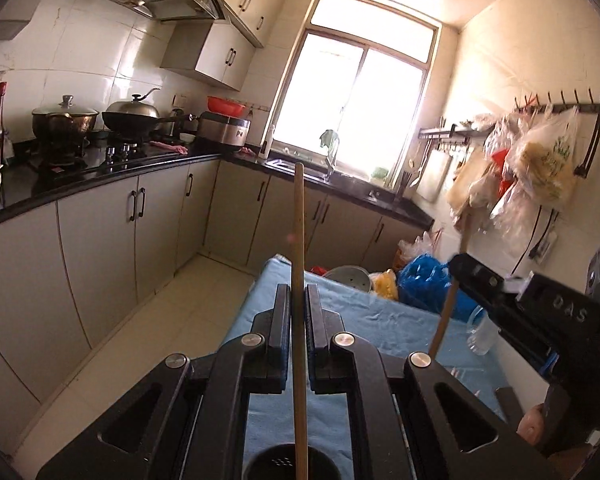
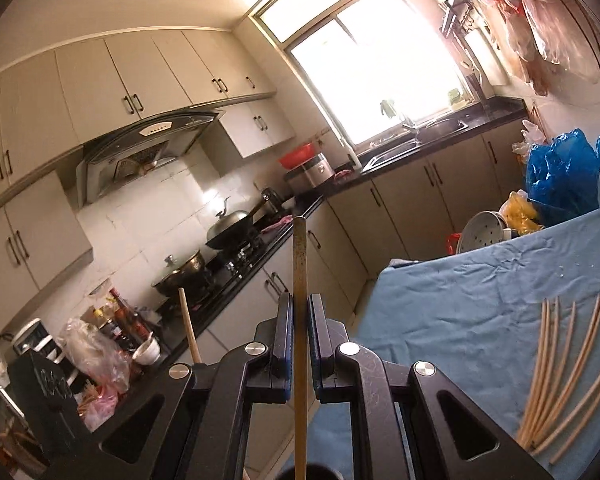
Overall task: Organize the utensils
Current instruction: 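Lower both chopsticks into the black holder and open both grippers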
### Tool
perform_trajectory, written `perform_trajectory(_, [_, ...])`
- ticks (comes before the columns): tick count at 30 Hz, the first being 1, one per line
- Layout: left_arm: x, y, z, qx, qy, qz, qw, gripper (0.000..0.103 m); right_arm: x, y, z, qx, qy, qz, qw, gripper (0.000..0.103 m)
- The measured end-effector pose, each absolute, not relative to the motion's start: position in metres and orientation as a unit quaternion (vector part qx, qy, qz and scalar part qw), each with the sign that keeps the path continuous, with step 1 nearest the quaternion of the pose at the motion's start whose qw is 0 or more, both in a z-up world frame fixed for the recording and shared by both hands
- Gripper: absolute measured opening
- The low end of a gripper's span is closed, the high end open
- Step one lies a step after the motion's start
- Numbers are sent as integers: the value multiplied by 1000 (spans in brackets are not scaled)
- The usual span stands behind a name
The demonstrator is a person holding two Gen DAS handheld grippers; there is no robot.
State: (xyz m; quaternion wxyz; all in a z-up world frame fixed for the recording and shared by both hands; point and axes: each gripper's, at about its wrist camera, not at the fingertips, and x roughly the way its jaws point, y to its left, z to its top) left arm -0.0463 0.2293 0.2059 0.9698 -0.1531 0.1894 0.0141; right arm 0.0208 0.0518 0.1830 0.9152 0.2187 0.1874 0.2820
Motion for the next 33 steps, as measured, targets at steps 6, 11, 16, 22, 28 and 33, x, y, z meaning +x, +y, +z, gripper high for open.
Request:
perform_trajectory(6, [-35, 229, 171, -142, 225, 25, 964, 6, 27, 77, 146, 160, 223, 279, 920, 9])
perform_trajectory(11, [-39, 232, 158, -153, 237, 42, 959, 6, 29, 76, 120, 147, 256, 276, 915, 9])
perform_trajectory(16, [-49, 235, 156, -167, 239, 47, 955, 6, 28, 72, 114, 150, 270, 272, 911, 12])
perform_trajectory(22, [-63, 235, 163, -174, 241, 63, 953, 24, 23, 60, 119, 171, 268, 266, 910, 47])
perform_trajectory(28, [-92, 234, 176, -182, 232, 74, 953, 30, 6, 32, 131, 179, 259, 259, 913, 53])
perform_trajectory(33, [-111, 215, 181, -173, 237, 71, 953, 31, -7, -7, 119, 193, 272, 227, 915, 56])
